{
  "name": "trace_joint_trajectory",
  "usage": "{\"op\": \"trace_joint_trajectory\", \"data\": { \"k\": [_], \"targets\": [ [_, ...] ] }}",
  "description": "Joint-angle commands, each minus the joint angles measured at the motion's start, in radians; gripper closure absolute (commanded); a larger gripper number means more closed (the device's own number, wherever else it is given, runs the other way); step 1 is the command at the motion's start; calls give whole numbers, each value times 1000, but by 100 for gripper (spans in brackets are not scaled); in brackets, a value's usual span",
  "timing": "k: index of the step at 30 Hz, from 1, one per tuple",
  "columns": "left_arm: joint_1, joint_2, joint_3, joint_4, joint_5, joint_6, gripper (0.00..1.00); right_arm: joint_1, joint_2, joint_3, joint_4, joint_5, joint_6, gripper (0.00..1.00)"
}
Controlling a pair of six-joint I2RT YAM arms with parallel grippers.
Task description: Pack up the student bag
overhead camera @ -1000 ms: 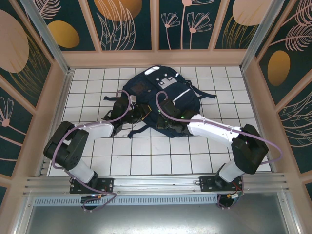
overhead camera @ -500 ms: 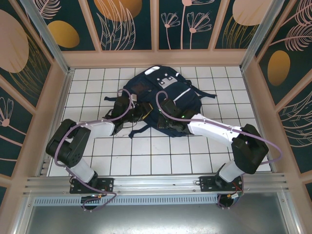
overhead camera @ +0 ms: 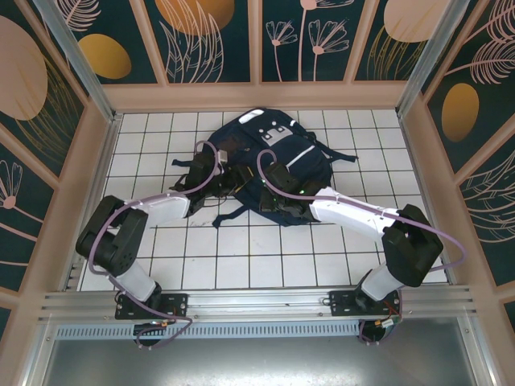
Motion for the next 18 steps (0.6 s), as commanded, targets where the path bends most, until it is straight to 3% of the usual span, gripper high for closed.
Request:
{"op": "trace_joint_trajectory", "data": {
  "k": [1,6,9,15,18],
  "targets": [
    [-1,35,48,53,50,-17,58,12,5,42,-4,-17,-29,100],
    [-1,86,83,43,55,-23,64,16,3,45,-15,-9,-43,100],
    [-2,104,88,56,51,-38,75,16,3,48,-34,18,-52,100],
    [2,84,70,8,-20,-1,100,-5,-20,64,-188,201,-73,100],
    [14,62,43,4,-14,21,100,-46,-50,53,-248,264,-113,100]
  ]
}}
